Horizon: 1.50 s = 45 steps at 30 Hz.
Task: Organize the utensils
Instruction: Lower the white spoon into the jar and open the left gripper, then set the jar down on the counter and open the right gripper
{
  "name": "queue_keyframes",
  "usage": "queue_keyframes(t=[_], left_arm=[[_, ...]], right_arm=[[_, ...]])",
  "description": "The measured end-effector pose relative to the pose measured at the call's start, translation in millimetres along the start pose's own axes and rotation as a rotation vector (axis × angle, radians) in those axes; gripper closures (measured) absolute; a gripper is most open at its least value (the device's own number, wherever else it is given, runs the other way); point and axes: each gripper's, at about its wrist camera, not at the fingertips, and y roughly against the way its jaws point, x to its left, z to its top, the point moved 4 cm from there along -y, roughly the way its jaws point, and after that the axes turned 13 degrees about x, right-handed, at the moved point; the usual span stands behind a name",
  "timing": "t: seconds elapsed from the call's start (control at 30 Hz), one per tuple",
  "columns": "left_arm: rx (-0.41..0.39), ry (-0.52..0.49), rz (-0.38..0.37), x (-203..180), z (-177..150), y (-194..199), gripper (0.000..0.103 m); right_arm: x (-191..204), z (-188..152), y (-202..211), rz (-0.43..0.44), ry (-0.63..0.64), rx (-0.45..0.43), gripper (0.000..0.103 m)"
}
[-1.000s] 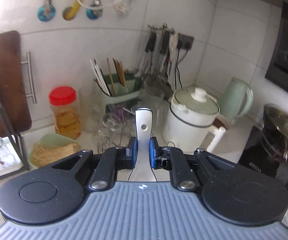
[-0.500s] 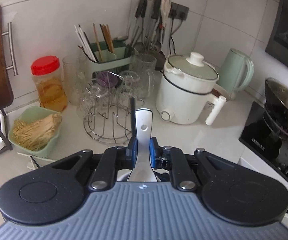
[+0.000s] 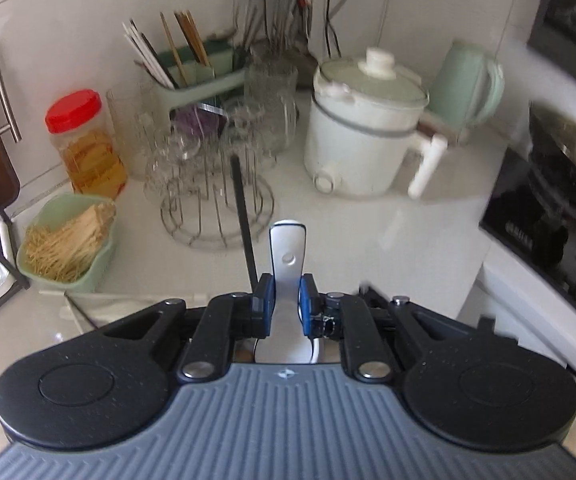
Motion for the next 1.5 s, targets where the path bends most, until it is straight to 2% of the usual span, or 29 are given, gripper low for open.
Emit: queue_keyframes(t=[0.1,0.27,0.73,0.9,1.0,1.1,1.27,1.37,1.5], left_arm=[[0.041,0.009,-0.01,-1.2,-8.5,-4.9,0.087],[0.049,0.056,-0.027,4.4,-15.9,-9.0,0.087],[0.005,0.15,-0.067,23.5,-22.6,4.8,0.087],[-0.049,0.195,-0.077,37.1,-27.3,33.1,0.085],[-0.093,0.216,-0.071,48.0,-30.8,52.8,0.074],[-0.127,0.229,-0.076,58.9,-35.3,69.2,0.072],[-0.172,0.258,-0.03,72.5,-44.5,101.4,0.064],[-0.211,0.284,0.017,72.3,-51.2,122.7,0.063],[-0.256,0.361,0.069,65.3,-63.7,151.4,0.063]], right_arm=[[-0.4,-0.2,0.1,0.002,0.0,-0.001,0.012],[-0.1,-1.2,0.2,0.002,-0.001,-0.004,0.012],[-0.3,2.9,-0.1,0.003,0.001,0.021,0.012],[-2.6,10.2,-0.6,0.007,-0.02,0.066,0.014],[-3.8,16.8,5.9,0.027,-0.038,0.05,0.0],[-3.6,23.8,12.1,0.028,-0.035,0.052,0.0],[-11.4,34.1,40.0,0.062,-0.114,0.03,0.0],[-14.9,39.7,57.2,0.052,-0.118,0.032,0.0],[-27.4,50.6,88.0,0.1,-0.148,0.018,0.0]])
